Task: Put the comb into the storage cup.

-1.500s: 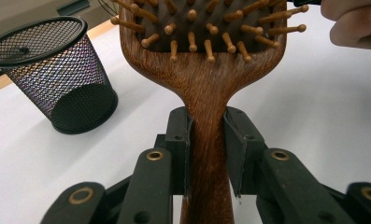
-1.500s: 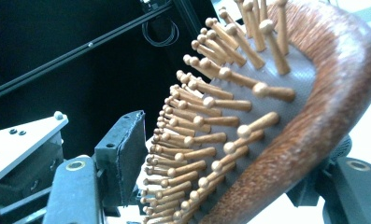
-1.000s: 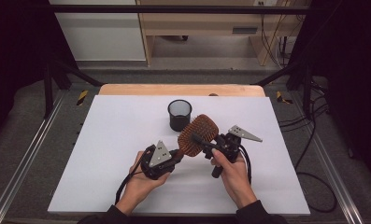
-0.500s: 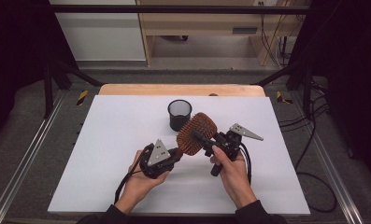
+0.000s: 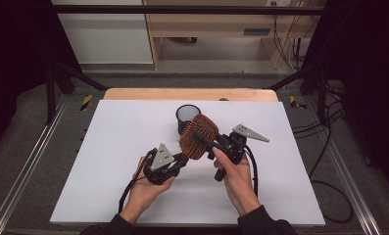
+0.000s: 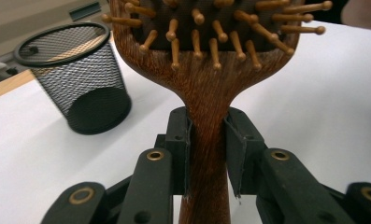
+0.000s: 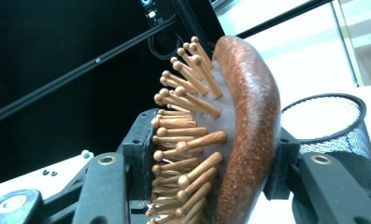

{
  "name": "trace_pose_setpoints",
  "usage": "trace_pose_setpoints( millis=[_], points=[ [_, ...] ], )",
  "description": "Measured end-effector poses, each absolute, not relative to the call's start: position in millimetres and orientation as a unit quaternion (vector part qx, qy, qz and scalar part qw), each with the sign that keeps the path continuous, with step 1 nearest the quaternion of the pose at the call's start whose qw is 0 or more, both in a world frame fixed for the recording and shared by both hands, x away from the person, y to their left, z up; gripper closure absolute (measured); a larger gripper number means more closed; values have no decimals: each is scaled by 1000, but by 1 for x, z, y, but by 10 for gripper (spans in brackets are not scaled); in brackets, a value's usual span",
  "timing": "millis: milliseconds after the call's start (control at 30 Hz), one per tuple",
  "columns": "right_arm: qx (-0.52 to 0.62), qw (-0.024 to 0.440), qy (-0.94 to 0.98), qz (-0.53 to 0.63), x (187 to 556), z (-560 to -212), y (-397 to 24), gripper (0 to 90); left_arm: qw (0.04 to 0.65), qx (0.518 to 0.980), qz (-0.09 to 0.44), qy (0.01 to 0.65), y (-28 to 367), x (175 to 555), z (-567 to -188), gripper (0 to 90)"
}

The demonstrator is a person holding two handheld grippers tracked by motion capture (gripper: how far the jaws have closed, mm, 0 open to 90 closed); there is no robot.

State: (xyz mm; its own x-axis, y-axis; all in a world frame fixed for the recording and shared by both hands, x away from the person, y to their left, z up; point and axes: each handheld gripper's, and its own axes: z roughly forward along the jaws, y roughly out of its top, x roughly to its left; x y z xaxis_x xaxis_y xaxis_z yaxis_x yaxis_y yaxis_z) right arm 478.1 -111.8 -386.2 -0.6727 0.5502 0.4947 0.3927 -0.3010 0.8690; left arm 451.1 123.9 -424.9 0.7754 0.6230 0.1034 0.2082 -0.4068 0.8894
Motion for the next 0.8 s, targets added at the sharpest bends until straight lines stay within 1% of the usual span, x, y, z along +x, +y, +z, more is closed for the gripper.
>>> trace_pose_setpoints(
  millis=[133, 400, 533, 800],
  points=[
    [400, 65, 597, 692, 479, -378, -103, 503, 492, 801, 214, 267, 127, 452, -425, 729],
    [402, 62, 609, 681, 484, -364, -92, 514, 509, 786, 214, 280, 133, 453, -422, 728],
    [395, 69, 616, 678, 484, -357, -89, 518, 515, 779, 218, 283, 134, 452, -420, 727],
    [396, 70, 620, 673, 488, -353, -85, 523, 519, 770, 225, 295, 134, 452, -421, 726]
  ],
)
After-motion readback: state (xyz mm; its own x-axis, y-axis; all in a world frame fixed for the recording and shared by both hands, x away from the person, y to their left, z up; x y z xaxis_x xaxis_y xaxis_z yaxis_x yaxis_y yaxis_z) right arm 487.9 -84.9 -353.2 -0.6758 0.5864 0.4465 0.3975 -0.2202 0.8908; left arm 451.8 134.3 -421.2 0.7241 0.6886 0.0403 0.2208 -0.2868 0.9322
